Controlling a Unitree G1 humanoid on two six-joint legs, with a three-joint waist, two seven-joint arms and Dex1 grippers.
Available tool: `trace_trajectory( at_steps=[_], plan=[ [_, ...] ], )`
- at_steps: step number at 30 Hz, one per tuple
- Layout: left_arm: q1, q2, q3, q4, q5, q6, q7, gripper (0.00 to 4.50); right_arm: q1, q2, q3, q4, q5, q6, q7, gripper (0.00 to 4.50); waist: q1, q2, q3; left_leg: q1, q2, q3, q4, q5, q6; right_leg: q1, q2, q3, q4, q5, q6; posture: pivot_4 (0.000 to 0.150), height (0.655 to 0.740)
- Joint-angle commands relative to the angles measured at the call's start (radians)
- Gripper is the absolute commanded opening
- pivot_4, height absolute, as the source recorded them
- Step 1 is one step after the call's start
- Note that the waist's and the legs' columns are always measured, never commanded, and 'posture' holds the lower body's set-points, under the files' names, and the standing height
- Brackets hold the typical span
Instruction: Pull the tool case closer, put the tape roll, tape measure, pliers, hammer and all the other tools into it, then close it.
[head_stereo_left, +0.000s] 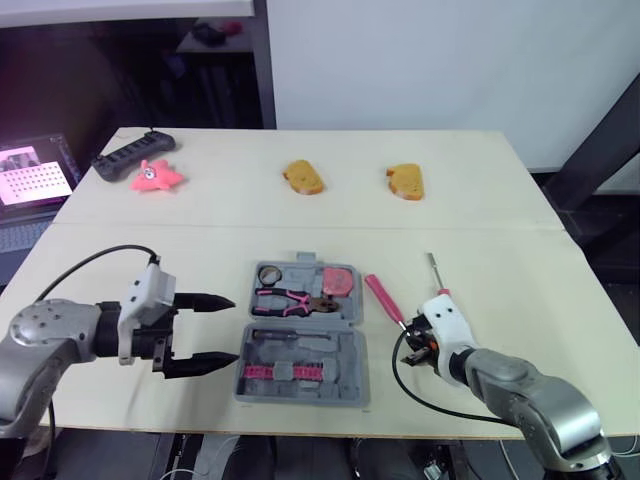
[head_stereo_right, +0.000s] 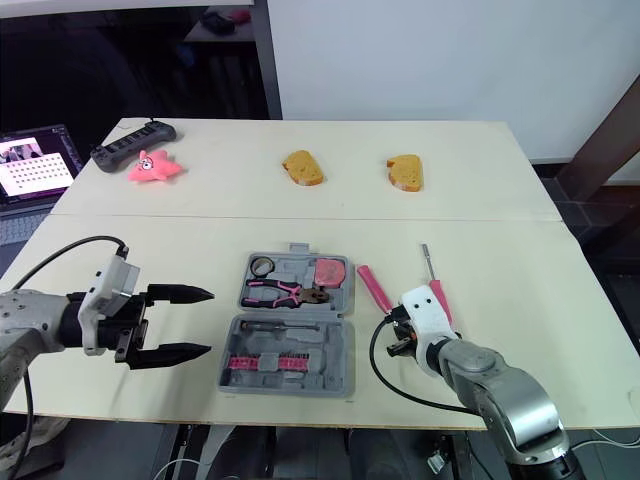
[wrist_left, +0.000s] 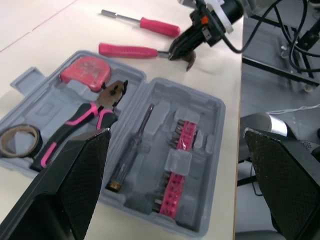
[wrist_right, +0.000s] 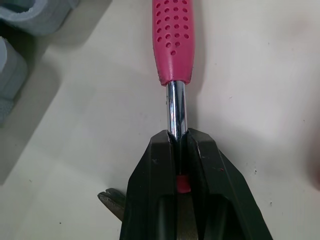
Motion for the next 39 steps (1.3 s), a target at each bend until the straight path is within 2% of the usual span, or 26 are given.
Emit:
trace_trajectory(
  at_steps=[1, 3, 5, 7, 9, 11, 12, 15, 22, 30, 39],
  plan=[
    [0.016, 0.004, 0.044, 0.021, 0.012, -0.044, -0.015, 4.5, -0.078, -0.066, -0.056, -0.024, 0.014, 0.016, 0.07, 0.03, 0.001, 0.0, 0.0, 0.0, 0.0, 0.0, 0.0, 0.0, 0.0, 0.0, 0.0, 0.0, 0.0, 0.0, 0.0, 0.15, 0.74],
    [0.029, 0.006, 0.049, 0.042, 0.025, -0.066, -0.021, 4.5, -0.154, -0.105, -0.066, -0.009, 0.037, 0.028, 0.131, 0.03, 0.001, 0.0, 0.0, 0.0, 0.0, 0.0, 0.0, 0.0, 0.0, 0.0, 0.0, 0.0, 0.0, 0.0, 0.0, 0.15, 0.74],
    [0.037, 0.006, 0.054, 0.073, 0.044, -0.096, -0.028, 4.5, -0.249, -0.198, -0.005, -0.006, 0.03, 0.018, 0.224, 0.03, -0.001, 0.002, 0.001, 0.0, 0.0, 0.0, 0.0, 0.0, 0.0, 0.0, 0.0, 0.0, 0.0, 0.0, 0.0, 0.15, 0.74],
    [0.035, 0.001, 0.057, 0.099, 0.052, -0.114, -0.029, 4.5, -0.34, -0.333, 0.134, 0.0, -0.048, -0.047, 0.329, 0.03, 0.001, 0.003, 0.001, 0.0, 0.0, 0.0, 0.0, 0.0, 0.0, -0.001, 0.0, 0.0, 0.0, 0.0, 0.0, 0.15, 0.74],
    [0.036, -0.003, 0.057, 0.118, 0.061, -0.135, -0.033, 4.5, -0.461, -0.408, 0.246, 0.008, -0.068, -0.045, 0.43, 0.03, 0.001, 0.004, 0.002, 0.0, 0.0, 0.0, -0.001, 0.0, 0.0, -0.001, 0.0, 0.0, 0.0, 0.0, 0.0, 0.15, 0.74],
    [0.049, -0.005, 0.072, 0.128, 0.065, -0.15, -0.03, 4.5, -0.658, -0.419, 0.368, -0.009, -0.027, 0.038, 0.565, 0.03, 0.005, 0.002, 0.001, 0.0, 0.0, 0.0, -0.001, 0.0, 0.0, -0.001, 0.0, -0.001, 0.0, 0.0, 0.0, 0.15, 0.74],
    [0.058, -0.007, 0.081, 0.128, 0.066, -0.154, -0.026, 4.5, -0.717, -0.422, 0.41, -0.022, -0.027, 0.046, 0.614, 0.03, -0.005, 0.006, 0.004, -0.002, 0.0, 0.0, -0.001, 0.0, 0.0, -0.002, -0.001, -0.001, 0.0, 0.0, 0.001, 0.15, 0.74],
    [0.103, -0.014, 0.111, 0.121, 0.07, -0.172, -0.018, 4.5, -0.837, -0.425, 0.528, -0.069, -0.01, 0.103, 0.713, 0.03, -0.003, 0.006, 0.004, -0.003, 0.0, 0.002, 0.0, 0.0, 0.0, -0.005, -0.001, 0.0, 0.001, 0.0, 0.0, 0.15, 0.74],
    [0.223, -0.032, 0.175, 0.079, 0.078, -0.21, -0.002, 4.5, -0.975, -0.241, 0.649, -0.08, 0.077, 0.352, 0.705, 0.03, 0.003, 0.005, 0.003, -0.005, 0.0, 0.0, 0.0, 0.0, 0.0, -0.005, -0.002, -0.002, 0.001, 0.0, 0.0, 0.15, 0.74],
    [0.332, -0.046, 0.217, 0.028, 0.073, -0.212, -0.002, 4.5, -1.022, -0.113, 0.786, 0.022, 0.05, 0.386, 0.617, 0.03, -0.001, 0.005, 0.003, -0.003, 0.001, 0.0, 0.001, 0.0, 0.0, -0.005, -0.001, -0.002, 0.002, 0.001, -0.001, 0.15, 0.74],
    [0.397, -0.053, 0.256, 0.01, 0.078, -0.23, -0.009, 4.5, -1.036, -0.027, 0.855, 0.115, 0.014, 0.349, 0.551, 0.03, -0.001, 0.005, 0.003, -0.004, 0.001, 0.0, 0.0, 0.0, 0.0, -0.006, -0.001, -0.002, 0.003, 0.001, -0.001, 0.15, 0.74]
  ],
)
